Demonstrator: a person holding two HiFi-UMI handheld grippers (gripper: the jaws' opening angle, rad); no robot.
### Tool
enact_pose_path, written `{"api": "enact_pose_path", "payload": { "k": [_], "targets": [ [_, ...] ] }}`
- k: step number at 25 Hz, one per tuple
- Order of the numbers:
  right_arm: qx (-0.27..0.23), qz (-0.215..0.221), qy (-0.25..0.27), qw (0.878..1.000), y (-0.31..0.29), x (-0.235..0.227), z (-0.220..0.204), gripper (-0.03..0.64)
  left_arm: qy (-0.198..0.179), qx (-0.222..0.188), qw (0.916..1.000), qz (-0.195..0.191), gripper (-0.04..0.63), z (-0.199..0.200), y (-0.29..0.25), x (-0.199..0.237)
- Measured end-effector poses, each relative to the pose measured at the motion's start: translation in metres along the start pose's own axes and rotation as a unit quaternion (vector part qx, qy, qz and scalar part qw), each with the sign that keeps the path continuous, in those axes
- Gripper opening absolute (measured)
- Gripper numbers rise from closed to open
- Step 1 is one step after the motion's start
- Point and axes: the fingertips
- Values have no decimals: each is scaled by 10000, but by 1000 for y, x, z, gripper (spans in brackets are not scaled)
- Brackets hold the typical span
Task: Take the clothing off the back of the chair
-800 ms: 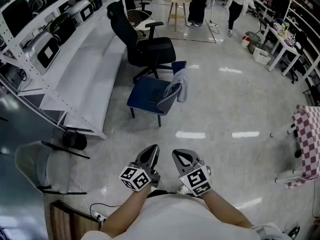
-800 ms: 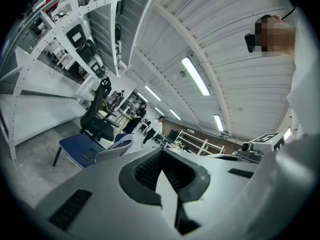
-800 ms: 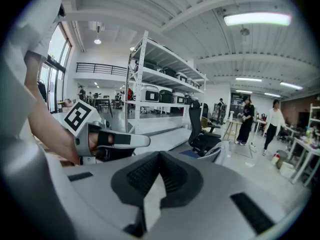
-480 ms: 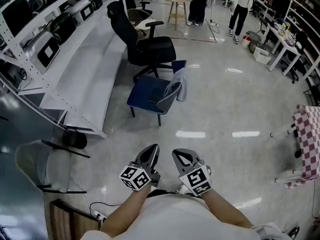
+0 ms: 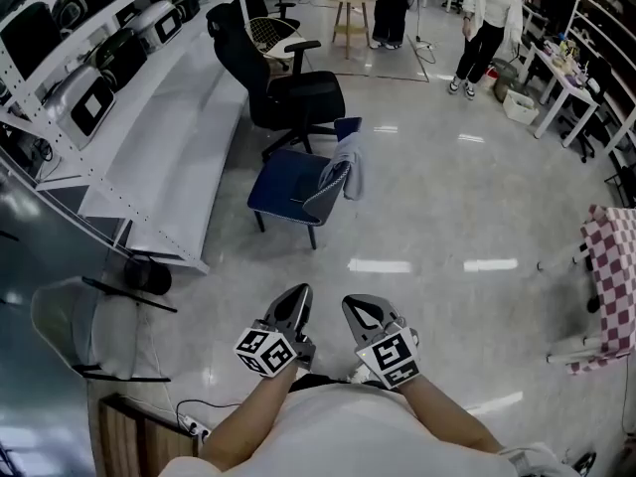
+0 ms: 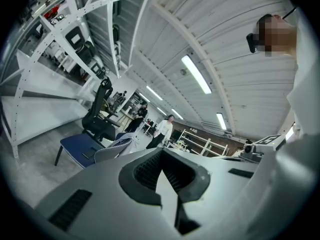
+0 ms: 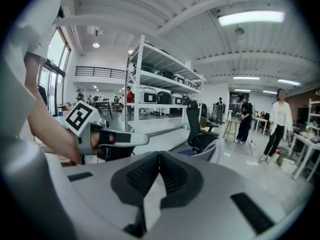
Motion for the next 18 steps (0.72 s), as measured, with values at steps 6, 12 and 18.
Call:
{"api": "enact_pose_path", "payload": {
  "k": [6,12,18],
  "targets": [
    [-115,110,8,9999,16,-26,-8,17,-85,-171,9996,197,8,-4,-18,-13],
    [-181,267,-71,9995,12,-38,-11,17,-182,-212,9989,386,8,-2,-23,-15],
    [-121,272,-145,9995,-14,-41,-8,17,-81,-121,9993,345,8,3,-39,8]
  ]
}}
Point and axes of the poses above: the fingertips, and each gripper's own axes: y backward along the fingers, x to its left, z out of its top, and after that the axes turned 10 degrees about -z, right-handed
